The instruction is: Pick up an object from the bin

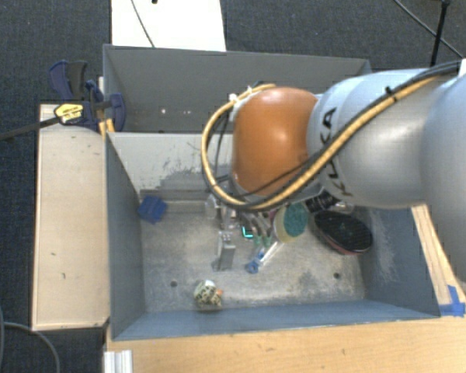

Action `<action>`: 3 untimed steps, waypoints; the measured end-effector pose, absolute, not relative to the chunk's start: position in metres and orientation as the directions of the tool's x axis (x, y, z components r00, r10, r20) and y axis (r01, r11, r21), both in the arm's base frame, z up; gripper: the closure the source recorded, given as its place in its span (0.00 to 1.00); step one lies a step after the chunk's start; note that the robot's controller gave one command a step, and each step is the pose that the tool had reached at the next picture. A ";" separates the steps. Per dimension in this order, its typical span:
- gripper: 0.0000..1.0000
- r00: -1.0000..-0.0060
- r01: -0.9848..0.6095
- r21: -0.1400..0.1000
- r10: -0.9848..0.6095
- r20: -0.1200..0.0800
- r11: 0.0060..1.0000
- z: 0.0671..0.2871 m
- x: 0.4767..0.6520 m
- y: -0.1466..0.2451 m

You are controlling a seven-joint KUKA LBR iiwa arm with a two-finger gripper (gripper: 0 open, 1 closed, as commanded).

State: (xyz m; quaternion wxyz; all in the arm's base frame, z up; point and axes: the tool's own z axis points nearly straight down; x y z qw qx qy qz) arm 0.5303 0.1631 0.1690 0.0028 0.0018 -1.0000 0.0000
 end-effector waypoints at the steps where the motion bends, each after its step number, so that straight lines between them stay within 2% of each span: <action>1: 0.00 -0.980 -0.201 0.000 -0.201 0.002 0.980 0.090 0.483 0.172; 2: 0.00 -0.897 -0.443 0.000 -0.443 -0.008 0.897 0.072 0.485 0.171; 3: 1.00 -0.900 -0.436 0.000 -0.436 -0.004 0.900 0.072 0.484 0.171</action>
Offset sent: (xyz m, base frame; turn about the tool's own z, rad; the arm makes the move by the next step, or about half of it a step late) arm -0.0469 0.0089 -0.0777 -0.1988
